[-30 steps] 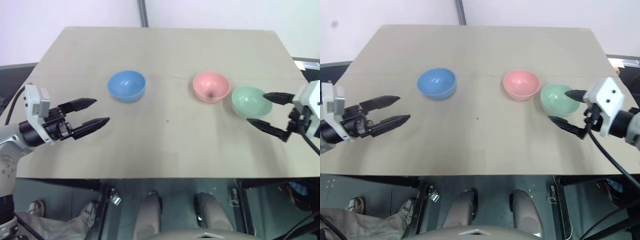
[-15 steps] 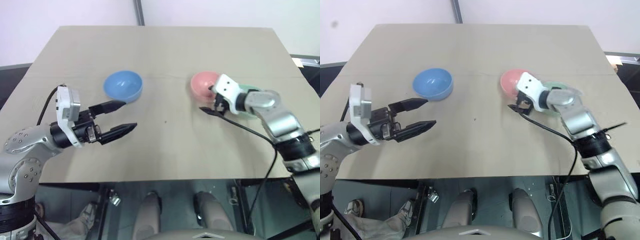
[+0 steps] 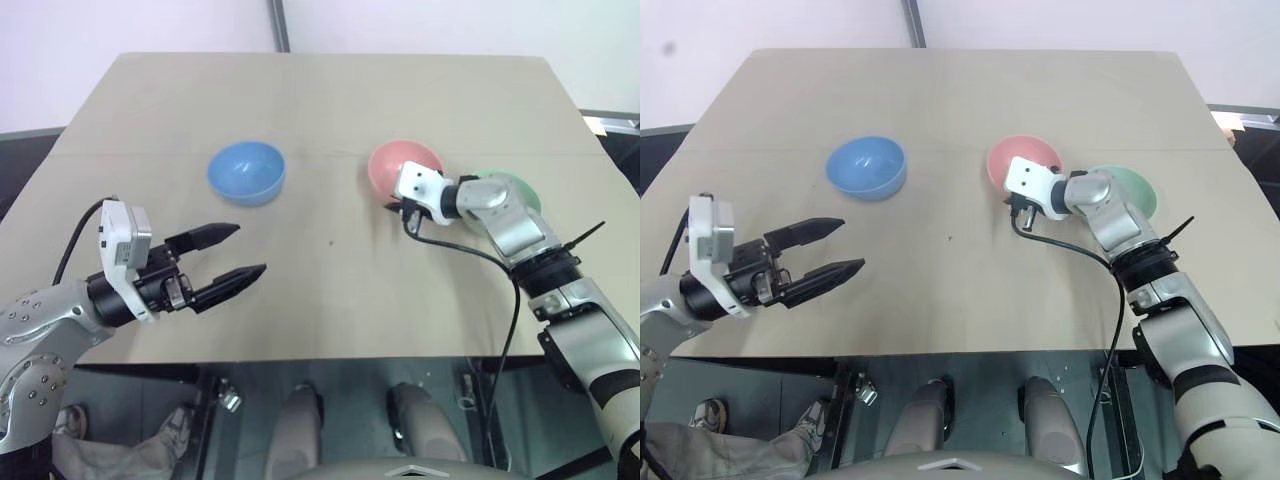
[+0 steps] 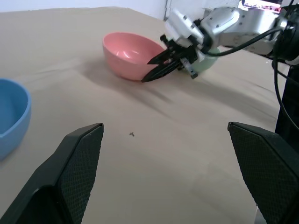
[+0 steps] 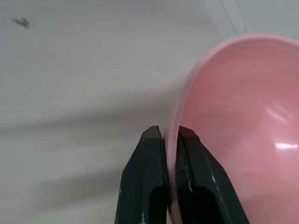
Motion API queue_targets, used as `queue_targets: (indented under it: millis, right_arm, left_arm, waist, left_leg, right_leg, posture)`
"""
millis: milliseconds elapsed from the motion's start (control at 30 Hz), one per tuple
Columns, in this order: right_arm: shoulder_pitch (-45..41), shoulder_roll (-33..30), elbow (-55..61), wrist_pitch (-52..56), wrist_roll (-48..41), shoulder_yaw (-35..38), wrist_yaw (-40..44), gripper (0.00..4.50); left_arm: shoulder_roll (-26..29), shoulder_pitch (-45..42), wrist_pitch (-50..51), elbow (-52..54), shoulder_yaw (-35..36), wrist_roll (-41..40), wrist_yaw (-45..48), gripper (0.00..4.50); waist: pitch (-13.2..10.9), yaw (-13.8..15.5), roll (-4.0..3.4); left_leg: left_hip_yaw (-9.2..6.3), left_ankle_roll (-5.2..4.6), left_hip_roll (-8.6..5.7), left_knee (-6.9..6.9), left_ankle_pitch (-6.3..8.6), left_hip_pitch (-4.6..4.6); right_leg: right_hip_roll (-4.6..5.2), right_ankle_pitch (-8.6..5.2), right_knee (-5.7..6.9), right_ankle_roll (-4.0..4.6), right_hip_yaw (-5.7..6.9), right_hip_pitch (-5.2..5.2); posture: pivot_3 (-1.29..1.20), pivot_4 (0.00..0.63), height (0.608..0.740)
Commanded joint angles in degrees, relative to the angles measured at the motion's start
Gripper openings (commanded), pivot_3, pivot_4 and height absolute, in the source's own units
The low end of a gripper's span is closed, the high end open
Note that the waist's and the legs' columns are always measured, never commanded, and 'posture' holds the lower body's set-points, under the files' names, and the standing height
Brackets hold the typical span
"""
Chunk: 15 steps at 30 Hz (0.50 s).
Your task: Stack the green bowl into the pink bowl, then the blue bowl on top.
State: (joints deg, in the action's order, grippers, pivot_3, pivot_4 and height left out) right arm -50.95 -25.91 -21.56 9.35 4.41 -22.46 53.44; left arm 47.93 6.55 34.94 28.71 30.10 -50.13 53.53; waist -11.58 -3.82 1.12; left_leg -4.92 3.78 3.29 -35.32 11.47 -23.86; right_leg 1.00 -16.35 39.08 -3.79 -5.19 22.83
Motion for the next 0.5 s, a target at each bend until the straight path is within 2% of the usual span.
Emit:
queue_targets:
  millis: [33, 100, 200, 333, 500]
  right_arm:
    - [2.24, 1.22, 14.80, 4.35, -3.13, 0.95, 1.88, 0.06]
    - [4.39, 2.02, 21.52, 8.41, -4.13, 0.93, 2.03, 0.06]
    - [6.50, 2.39, 24.54, 9.94, -2.91, 0.31, 1.04, 0.06]
    - [3.52, 2.25, 15.51, 6.03, 1.47, 1.98, -4.68, 0.06]
    - [1.85, 1.90, 14.44, 3.34, -0.14, 2.64, -2.30, 0.06]
  left_arm:
    - [0.81, 0.55, -1.85, 0.02, 1.90, 1.72, 0.58, 4.50]
    - [0.88, 0.27, -2.25, -0.71, 1.65, 2.24, 0.84, 4.50]
    - [0.55, -0.81, -2.54, -1.02, 0.40, 2.56, 0.65, 4.50]
    - [0.09, -2.11, -3.58, -1.91, -1.12, 3.54, 1.14, 4.50]
    - [0.11, -2.55, -3.71, -2.34, -1.20, 3.82, 1.08, 4.50]
  waist:
    - [-0.01, 0.01, -0.01]
    - [-0.01, 0.05, -0.01]
    - [0.00, 0.19, 0.00]
    - [0.01, 0.54, 0.02]
    - [0.01, 0.40, 0.01]
  left_leg:
    - [0.00, 0.00, 0.00, 0.00, 0.00, 0.00]
    - [-0.04, 0.00, 0.00, 0.03, 0.00, -0.04]
    - [-0.04, 0.00, 0.00, -0.01, 0.00, -0.03]
    - [-0.05, 0.01, -0.01, -0.12, -0.01, 0.02]
    - [-0.05, 0.07, 0.00, -0.15, -0.05, 0.05]
  right_leg:
    - [0.00, 0.00, 0.00, 0.00, 0.00, 0.00]
    - [0.00, 0.00, 0.00, 0.00, 0.04, 0.04]
    - [0.01, 0.00, 0.01, 0.00, 0.05, 0.01]
    - [0.00, 0.00, 0.01, -0.01, 0.07, -0.09]
    - [-0.02, 0.01, 0.05, 0.01, 0.06, -0.09]
  posture:
    - [0.00, 0.150, 0.740]
    - [0.00, 0.150, 0.740]
    - [0.00, 0.150, 0.740]
    - [0.00, 0.150, 0.740]
    - [0.00, 0.150, 0.740]
